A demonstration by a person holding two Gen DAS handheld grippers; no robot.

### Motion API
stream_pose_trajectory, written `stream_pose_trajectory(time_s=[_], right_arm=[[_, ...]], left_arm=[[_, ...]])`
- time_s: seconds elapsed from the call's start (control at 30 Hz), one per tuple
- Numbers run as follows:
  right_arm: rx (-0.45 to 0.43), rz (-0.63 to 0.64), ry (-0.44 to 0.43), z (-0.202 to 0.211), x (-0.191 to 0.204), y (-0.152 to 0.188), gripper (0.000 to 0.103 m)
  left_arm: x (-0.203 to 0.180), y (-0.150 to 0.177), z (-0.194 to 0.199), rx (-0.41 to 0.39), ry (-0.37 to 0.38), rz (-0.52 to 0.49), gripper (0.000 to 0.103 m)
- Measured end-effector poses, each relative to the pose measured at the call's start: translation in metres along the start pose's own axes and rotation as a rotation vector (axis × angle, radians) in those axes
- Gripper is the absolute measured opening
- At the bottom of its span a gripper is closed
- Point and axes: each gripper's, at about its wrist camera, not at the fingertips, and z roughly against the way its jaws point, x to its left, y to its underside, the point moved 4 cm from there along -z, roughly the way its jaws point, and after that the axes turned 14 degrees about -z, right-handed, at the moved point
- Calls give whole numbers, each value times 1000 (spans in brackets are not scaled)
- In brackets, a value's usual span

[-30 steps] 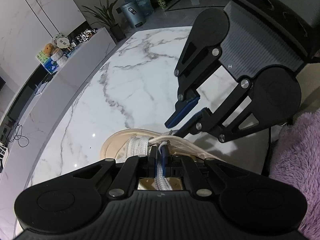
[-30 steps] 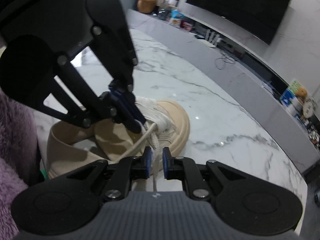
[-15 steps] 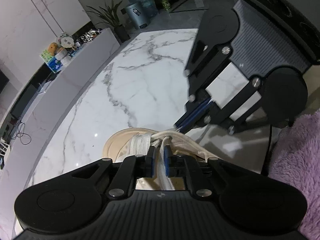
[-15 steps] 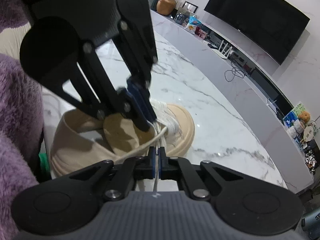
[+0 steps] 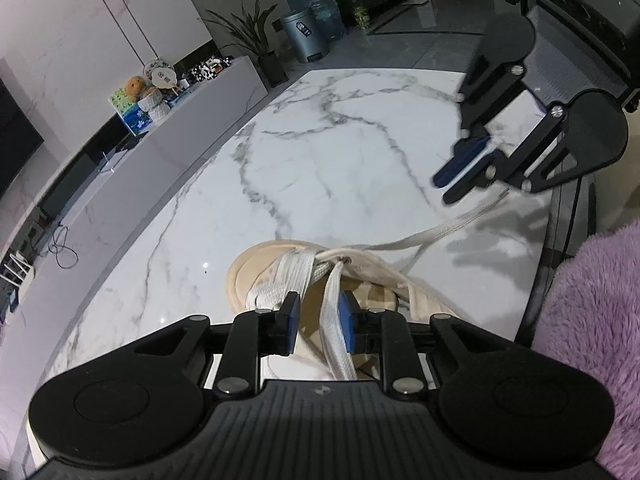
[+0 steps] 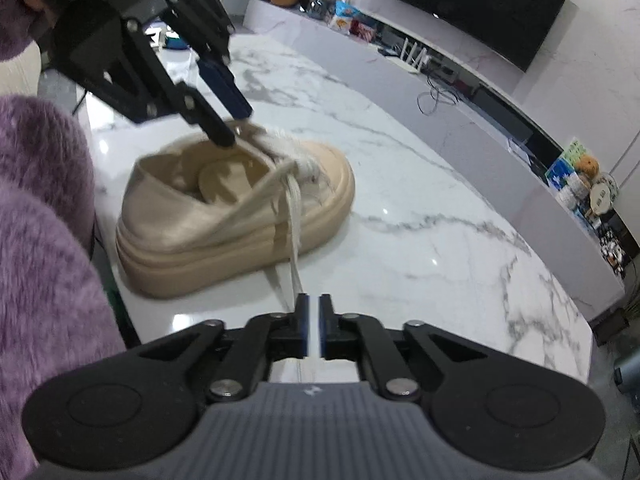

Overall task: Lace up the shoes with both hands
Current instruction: 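Pull the lace away from the sneaker with the right gripper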

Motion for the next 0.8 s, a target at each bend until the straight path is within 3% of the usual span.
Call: stream_pose_trajectory(time_s=[0.2, 0.27, 0.43, 0.7, 0.77, 0.8], right_arm=[[-50, 99, -32, -21, 20, -28, 13], [-54, 138, -39, -28, 24, -33, 13], [-50, 223, -56, -40, 30, -39, 13], [-61, 312, -69, -42, 33, -42, 13], [-67, 334, -69, -43, 35, -42, 11], [-65, 341, -70, -44, 35, -41, 5]], left_arm=[[-2, -5, -12, 22, 22, -28, 19], [-2, -6, -16, 22, 36, -27, 13], [0, -7, -25, 17, 57, -24, 6], [-1, -12, -35, -2, 75, -30, 6], [-2, -12, -35, -5, 73, -29, 6], [-2, -11, -35, -8, 72, -28, 6]])
